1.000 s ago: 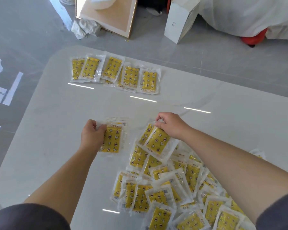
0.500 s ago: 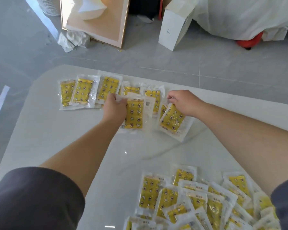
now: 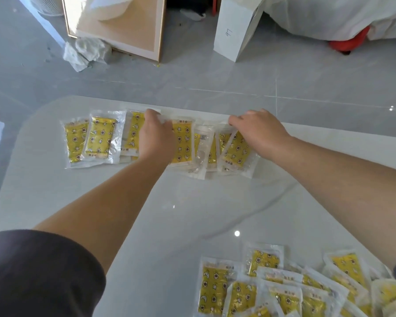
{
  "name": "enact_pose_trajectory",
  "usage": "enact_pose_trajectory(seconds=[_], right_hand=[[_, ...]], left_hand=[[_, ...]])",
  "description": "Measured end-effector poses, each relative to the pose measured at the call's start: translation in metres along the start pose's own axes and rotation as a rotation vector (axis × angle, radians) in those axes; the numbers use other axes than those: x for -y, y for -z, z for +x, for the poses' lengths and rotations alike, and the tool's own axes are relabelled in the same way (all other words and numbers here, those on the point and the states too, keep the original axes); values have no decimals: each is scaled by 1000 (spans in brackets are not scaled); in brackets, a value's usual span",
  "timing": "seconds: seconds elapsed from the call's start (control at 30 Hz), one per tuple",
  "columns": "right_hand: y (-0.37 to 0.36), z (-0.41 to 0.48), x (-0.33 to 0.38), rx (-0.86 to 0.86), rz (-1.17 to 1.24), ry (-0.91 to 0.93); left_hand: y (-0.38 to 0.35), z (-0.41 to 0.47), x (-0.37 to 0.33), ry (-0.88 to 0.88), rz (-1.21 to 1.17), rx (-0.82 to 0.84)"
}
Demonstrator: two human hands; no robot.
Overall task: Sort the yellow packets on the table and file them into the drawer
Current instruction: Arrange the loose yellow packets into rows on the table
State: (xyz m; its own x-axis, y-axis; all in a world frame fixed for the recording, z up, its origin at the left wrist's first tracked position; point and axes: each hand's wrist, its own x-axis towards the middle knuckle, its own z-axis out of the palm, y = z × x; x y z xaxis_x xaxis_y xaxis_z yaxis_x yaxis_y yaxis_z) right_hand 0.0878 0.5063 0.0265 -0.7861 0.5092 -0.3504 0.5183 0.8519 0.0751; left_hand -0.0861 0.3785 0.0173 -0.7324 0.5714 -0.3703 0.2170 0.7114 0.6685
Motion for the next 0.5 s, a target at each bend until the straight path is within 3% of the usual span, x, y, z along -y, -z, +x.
enact_pose_trajectory(seconds=[0.17,0.27,0.33,0.43,0.5], right_hand=[[-4,-5,-17,76,-33,3],[-10,-5,-13,63,-2,-28],[-18,-7,-9,38,64,-49],[-30,-19,3,56,181,-164],[-46,-30,12,100,249,-290]], left_hand=[[6,13,9,35,72,-49],[2,6,16,-71,279,-100],[4,-5,25,-309,457,-42],[6,-21,46,-782,850,277],[1,-29,58,-917,1081,405]])
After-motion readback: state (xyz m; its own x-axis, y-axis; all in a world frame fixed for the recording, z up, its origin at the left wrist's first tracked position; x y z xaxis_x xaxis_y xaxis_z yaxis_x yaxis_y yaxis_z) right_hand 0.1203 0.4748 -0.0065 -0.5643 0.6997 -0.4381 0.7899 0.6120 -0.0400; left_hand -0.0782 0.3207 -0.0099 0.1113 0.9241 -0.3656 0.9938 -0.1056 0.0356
